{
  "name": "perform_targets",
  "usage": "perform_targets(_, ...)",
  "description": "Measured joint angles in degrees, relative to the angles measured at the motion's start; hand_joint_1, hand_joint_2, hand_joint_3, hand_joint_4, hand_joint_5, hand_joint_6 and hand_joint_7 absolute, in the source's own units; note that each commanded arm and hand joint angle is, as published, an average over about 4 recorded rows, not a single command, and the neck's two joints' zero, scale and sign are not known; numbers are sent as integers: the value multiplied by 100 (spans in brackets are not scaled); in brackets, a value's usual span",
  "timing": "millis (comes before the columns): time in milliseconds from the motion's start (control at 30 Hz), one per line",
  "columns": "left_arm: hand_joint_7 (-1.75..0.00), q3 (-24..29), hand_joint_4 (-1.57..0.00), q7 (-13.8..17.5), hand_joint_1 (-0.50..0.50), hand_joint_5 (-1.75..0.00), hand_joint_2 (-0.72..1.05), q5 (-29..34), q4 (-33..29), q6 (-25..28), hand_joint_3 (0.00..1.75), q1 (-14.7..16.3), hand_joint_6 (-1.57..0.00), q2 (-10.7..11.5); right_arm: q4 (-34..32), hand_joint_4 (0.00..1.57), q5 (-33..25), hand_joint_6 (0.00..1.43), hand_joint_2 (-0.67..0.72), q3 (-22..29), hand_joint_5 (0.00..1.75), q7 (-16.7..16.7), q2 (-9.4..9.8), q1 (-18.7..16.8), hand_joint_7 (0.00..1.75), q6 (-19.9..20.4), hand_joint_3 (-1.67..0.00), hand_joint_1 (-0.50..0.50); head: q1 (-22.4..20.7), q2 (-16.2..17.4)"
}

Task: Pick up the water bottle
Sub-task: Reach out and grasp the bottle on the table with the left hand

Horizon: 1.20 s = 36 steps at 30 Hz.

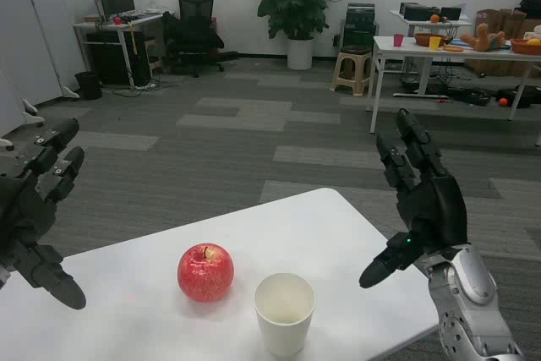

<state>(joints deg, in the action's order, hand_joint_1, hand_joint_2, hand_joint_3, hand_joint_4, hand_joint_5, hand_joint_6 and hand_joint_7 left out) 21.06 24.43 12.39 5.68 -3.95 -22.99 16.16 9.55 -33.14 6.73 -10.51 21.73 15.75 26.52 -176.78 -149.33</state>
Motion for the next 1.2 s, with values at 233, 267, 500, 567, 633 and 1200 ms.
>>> perform_targets(233, 0, -2259, 0, -2713, -50, -62, -68, 261, 943, -1953, 9, -601, 0, -715, -1344, 0, 1485, 0, 69, -277, 0, 1175, -283, -17, 0, -375, 0, -46, -480, 134)
perform_targets(267, 0, -2685, 0, -3160, -50, -62, -68, 353, 1092, -2323, 9, -740, 0, -818, -1630, 0, 1716, 0, 69, -319, 0, 1364, -323, -11, 0, -431, 0, -46, -485, 147)
perform_targets(500, 0, -3635, 0, -4220, -50, -62, -64, 610, 1387, -3349, 9, -1272, 0, -984, -2460, 0, 2209, 0, 66, -387, 0, 1837, -391, 153, 0, -522, 0, -46, -542, 85)
perform_targets(567, 0, -3634, 0, -4233, -50, -62, -64, 628, 1397, -3354, 9, -1269, 0, -968, -2459, 0, 2210, 0, 66, -400, 0, 1840, -394, 153, 0, -530, 0, -46, -561, 67)
perform_targets(633, 0, -3634, 0, -4236, -50, -62, -64, 636, 1400, -3354, 9, -1267, 0, -943, -2459, 0, 2210, 0, 66, -411, 0, 1840, -402, 153, 0, -539, 0, -46, -558, 58)
perform_targets(1200, 0, -3634, 0, -4236, -50, -51, -64, 678, 1402, -3355, 9, -1265, 0, -923, -2459, 0, 2210, 0, 66, -415, 0, 1720, -422, 153, 0, -637, 0, -46, -583, 180)
